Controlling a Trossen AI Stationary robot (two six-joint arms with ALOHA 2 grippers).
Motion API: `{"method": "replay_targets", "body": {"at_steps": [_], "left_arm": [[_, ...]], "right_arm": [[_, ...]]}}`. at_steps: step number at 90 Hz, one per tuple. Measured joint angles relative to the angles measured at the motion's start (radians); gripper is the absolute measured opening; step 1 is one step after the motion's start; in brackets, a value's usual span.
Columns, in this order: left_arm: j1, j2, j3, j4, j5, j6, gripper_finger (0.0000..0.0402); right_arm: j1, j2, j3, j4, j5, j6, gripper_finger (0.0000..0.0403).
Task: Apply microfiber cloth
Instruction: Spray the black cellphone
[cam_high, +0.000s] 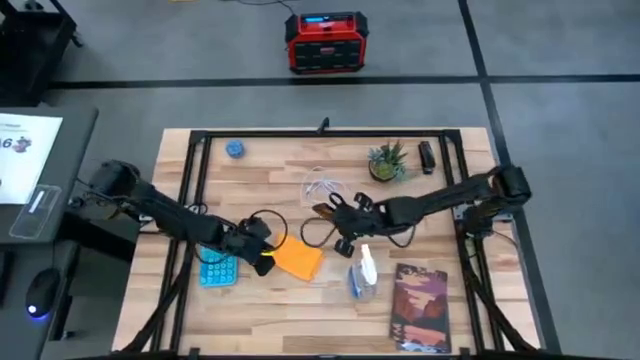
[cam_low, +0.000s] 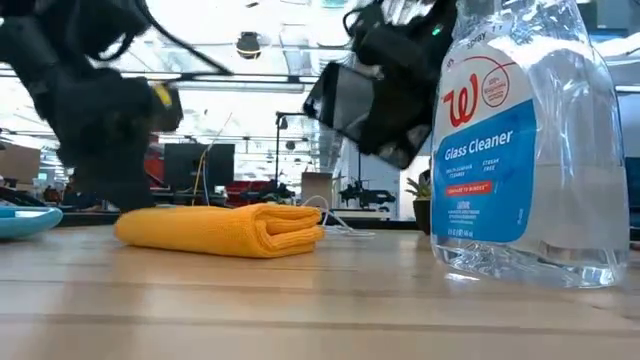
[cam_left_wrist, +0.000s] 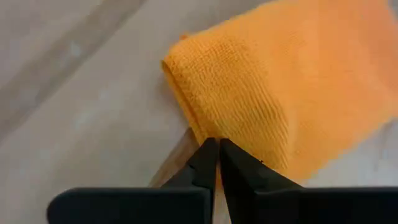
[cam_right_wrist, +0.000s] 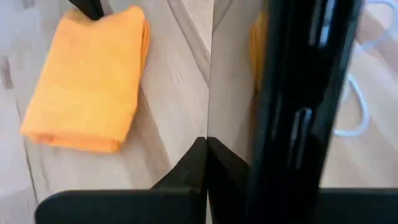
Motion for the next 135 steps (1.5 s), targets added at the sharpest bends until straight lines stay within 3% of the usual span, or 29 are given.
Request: {"method": "replay_targets", "body": {"at_steps": [10,15,40,58,71,81,94,103,120,135], "left_arm": [[0.0,0.123,0.003,0.345,0.053,0.054,0.0],[0.003,0.163,0.017,0.426,0.064,0.096,0.0],[0.031,0.083,0.109,0.22,0.025,0.258,0.0],[0.031,0.013,0.123,0.199,0.001,0.417,0.0],[0.012,-0.047,0.092,0.182,-0.143,0.453,0.0],[0.011,-0.083,0.04,0.297,-0.194,0.488,0.0006],[0.046,-0.089,-0.037,0.64,-0.145,0.601,0.0046],[0.067,-0.09,-0.062,0.777,-0.123,0.683,0.009],[0.111,-0.085,-0.045,0.814,-0.036,0.715,0.017],[0.128,-0.02,-0.008,0.827,-0.02,0.696,0.0199]], "right_arm": [[0.024,-0.002,0.0,-0.022,0.025,0.024,0.0019],[0.03,-0.002,0.0,-0.031,0.025,0.028,0.0019],[0.041,-0.003,-0.005,-0.052,0.029,0.068,0.002],[0.031,0.001,-0.186,0.392,-0.026,0.034,0.002],[0.023,-0.008,-0.322,0.769,-0.03,-0.037,0.002],[0.017,0.002,-0.386,1.017,-0.085,-0.089,0.002],[0.017,0.049,-0.399,1.203,-0.152,-0.186,0.002],[0.017,0.089,-0.399,1.276,-0.191,-0.208,0.002],[0.017,0.138,-0.4,1.34,-0.2,-0.205,0.002],[0.014,0.145,-0.399,1.351,-0.2,-0.193,0.002]]}}
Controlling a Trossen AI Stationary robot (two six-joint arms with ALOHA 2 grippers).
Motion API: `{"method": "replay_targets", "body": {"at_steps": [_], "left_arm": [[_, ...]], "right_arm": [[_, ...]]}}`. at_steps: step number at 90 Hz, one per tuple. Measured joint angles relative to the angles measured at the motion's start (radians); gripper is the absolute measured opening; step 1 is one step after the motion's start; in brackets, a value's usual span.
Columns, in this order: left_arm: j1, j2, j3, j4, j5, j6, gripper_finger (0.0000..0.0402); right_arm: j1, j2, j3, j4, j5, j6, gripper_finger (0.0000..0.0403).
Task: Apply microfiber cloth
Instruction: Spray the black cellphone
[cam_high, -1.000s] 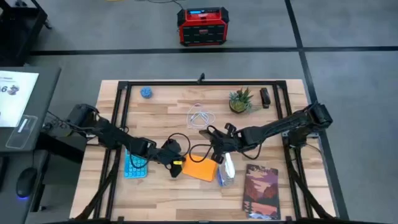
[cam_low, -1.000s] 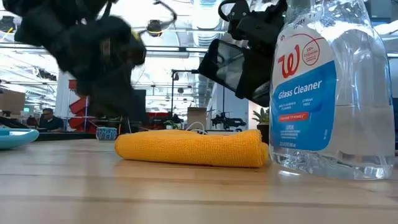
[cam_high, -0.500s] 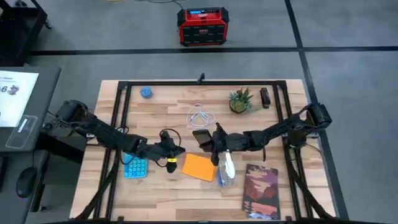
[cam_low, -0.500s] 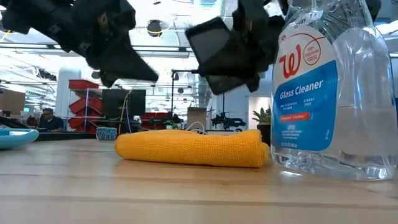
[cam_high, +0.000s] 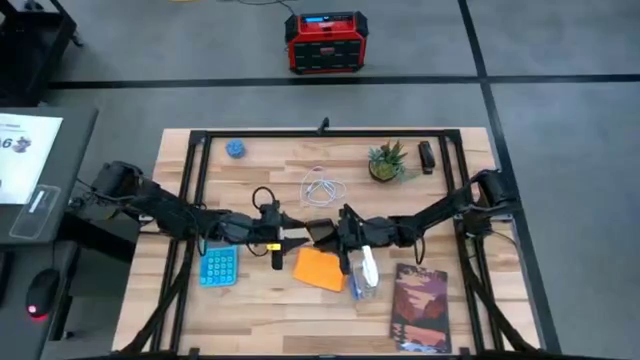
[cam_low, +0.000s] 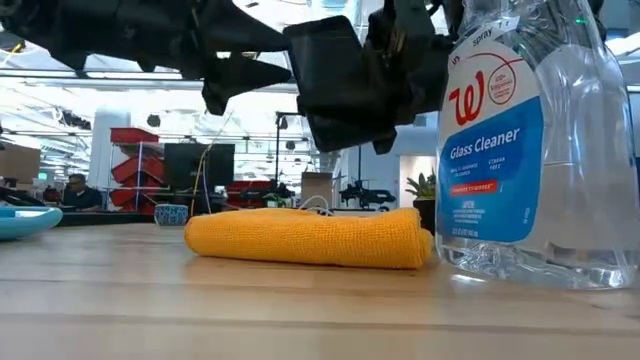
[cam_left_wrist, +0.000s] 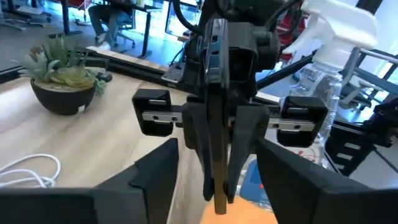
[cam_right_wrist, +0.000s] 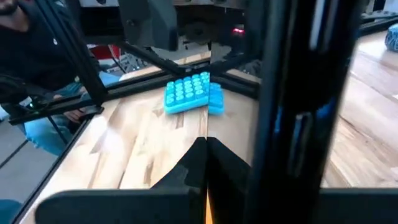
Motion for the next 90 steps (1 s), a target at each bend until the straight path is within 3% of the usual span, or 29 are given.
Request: {"method": "replay_targets", "body": {"at_steps": [20,31,42,53,59,72,90], "left_arm": [[0.005,0.142,0.068,0.141,-0.001,0.049,0.0193],[0.005,0.176,0.097,0.139,-0.001,0.062,0.0171],[0.005,0.172,0.099,0.138,-0.005,0.062,0.0119],[0.005,0.17,0.099,0.14,-0.01,0.074,0.0033],[0.004,0.171,0.099,0.136,-0.015,0.077,0.0015],[-0.014,0.17,0.098,0.132,-0.067,0.086,0.0012],[-0.041,0.169,0.098,0.141,-0.107,0.087,0.0007]], "right_arm": [[0.0,-0.001,0.0,-0.016,0.0,0.001,0.002],[0.003,-0.001,0.0,-0.035,-0.001,0.002,0.002],[0.007,-0.001,0.0,-0.03,-0.001,0.002,0.0022],[0.007,-0.001,0.0,-0.04,-0.004,-0.001,0.0036],[0.002,-0.007,0.001,-0.065,-0.004,-0.001,0.0054],[-0.018,-0.074,0.001,-0.233,-0.005,-0.023,0.0105],[-0.039,-0.308,0.001,-0.655,-0.005,-0.05,0.0172]]}}
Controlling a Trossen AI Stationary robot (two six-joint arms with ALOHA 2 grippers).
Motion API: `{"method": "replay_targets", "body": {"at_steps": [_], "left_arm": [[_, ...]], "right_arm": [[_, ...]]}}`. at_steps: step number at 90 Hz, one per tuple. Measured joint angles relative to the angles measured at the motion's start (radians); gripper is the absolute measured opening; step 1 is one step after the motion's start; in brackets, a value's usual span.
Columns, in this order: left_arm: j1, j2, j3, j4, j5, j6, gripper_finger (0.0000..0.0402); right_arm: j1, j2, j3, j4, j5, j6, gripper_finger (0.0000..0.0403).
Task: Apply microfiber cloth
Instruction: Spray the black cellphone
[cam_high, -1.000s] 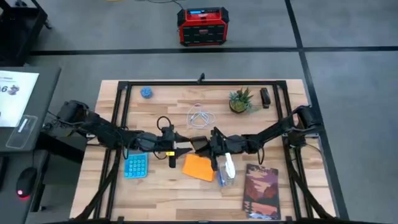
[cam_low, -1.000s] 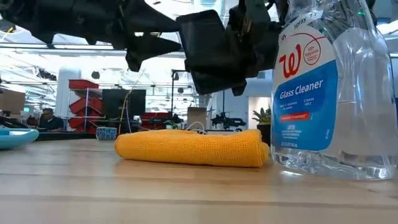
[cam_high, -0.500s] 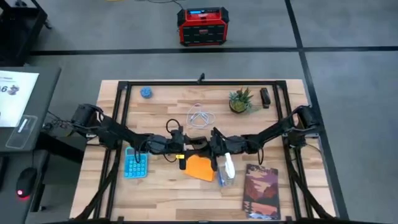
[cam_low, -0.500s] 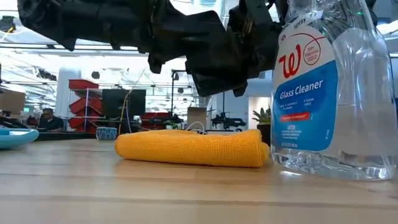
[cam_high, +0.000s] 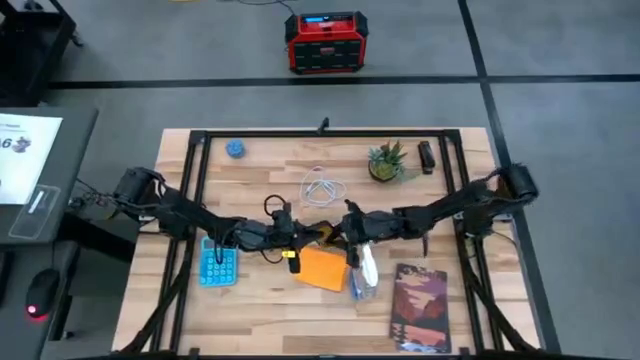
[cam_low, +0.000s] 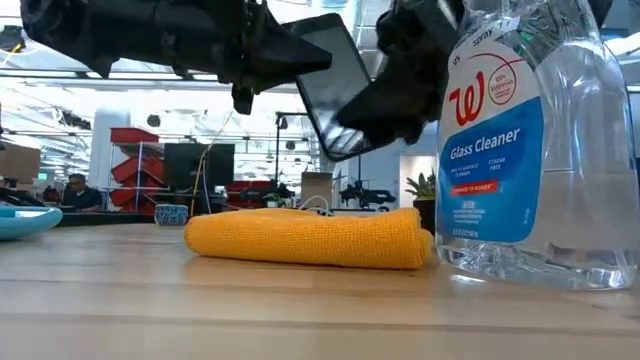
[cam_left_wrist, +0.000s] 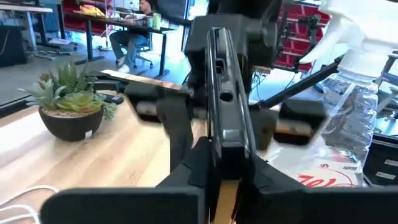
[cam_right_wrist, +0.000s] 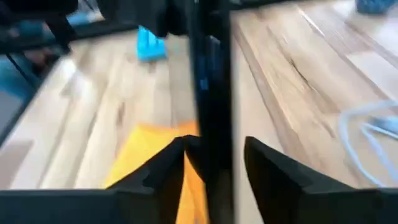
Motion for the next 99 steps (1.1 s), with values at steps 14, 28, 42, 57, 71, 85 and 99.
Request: {"method": "replay_targets", "body": {"at_steps": [14,28,42,57,71,85,99], "left_arm": [[-0.02,0.0,0.0,-0.011,0.014,-0.007,0.0007],[-0.04,0.0,0.0,-0.025,0.017,-0.011,0.0008],[-0.048,0.0,0.0,-0.043,0.008,-0.028,0.0009],[-0.046,0.0,0.0,-0.075,-0.006,-0.066,0.0009],[-0.049,0.0,0.0,-0.092,-0.004,-0.087,0.0009],[-0.049,0.0,0.0,-0.092,-0.005,-0.09,0.0009],[-0.049,0.0,0.0,-0.1,-0.005,-0.102,0.0009]], "right_arm": [[0.047,-0.241,-0.001,-0.294,0.093,0.003,0.0186],[0.165,-0.472,-0.001,-0.544,0.233,0.087,0.0179],[0.346,-0.575,-0.012,-0.542,0.25,0.188,0.0169],[0.543,-0.513,-0.058,-0.332,0.298,0.201,0.0165],[0.621,-0.376,-0.063,-0.121,0.322,0.251,0.0164],[0.629,-0.282,-0.032,0.023,0.313,0.139,0.0164],[0.702,-0.253,0.072,-0.138,0.396,0.107,0.0164]]}}
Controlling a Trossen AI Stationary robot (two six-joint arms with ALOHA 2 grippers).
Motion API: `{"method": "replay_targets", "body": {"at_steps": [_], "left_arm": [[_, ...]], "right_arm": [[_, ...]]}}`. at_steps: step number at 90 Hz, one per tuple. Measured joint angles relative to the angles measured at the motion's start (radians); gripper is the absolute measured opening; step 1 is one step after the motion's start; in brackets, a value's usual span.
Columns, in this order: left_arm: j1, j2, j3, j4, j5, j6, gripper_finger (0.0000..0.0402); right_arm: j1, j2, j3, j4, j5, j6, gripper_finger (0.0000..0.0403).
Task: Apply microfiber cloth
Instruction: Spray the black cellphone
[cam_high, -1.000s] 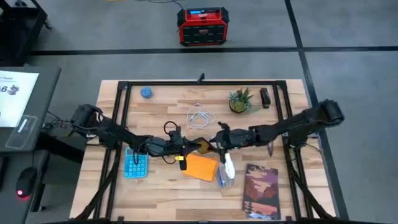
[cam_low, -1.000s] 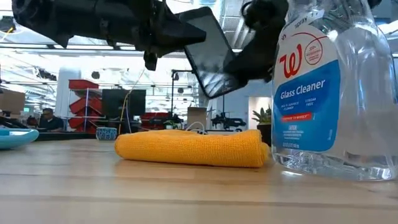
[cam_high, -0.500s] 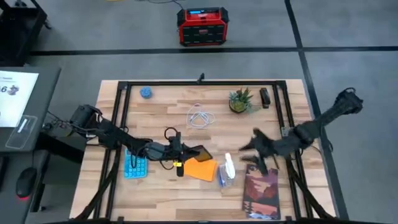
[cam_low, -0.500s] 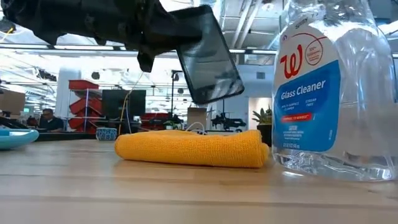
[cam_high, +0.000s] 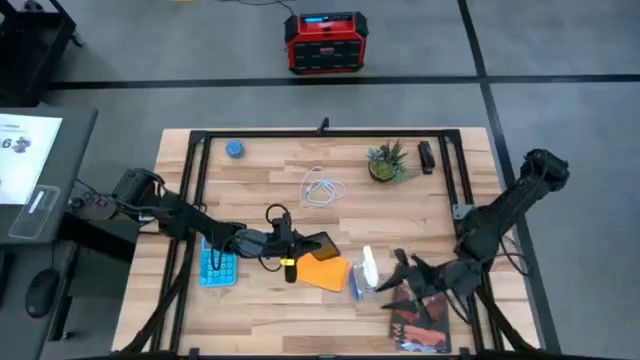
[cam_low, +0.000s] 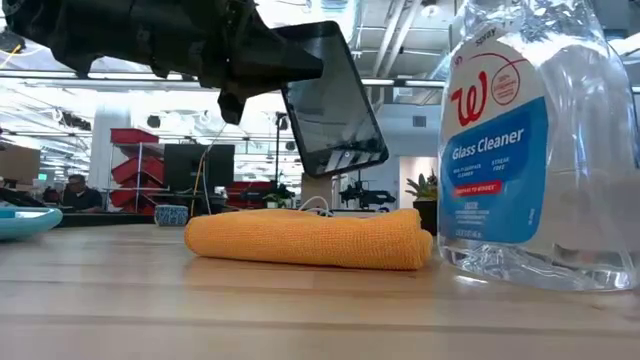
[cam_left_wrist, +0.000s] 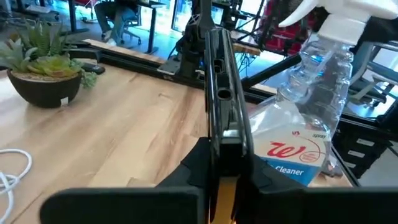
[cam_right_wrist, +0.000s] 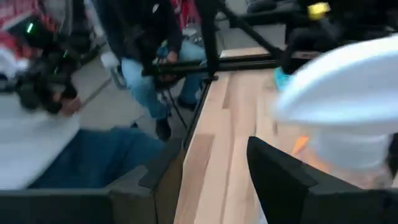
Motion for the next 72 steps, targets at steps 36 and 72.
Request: {"method": "replay_targets", "body": {"at_steps": [36,72], "left_arm": [[-0.018,0.0,0.0,-0.035,0.0,-0.041,0.001],[-0.019,0.0,0.0,-0.033,-0.001,-0.044,0.001]], "right_arm": [[0.104,0.213,0.213,-0.233,0.564,-0.037,0.0186],[0.032,0.385,0.295,-0.207,0.809,0.057,0.0266]]}}
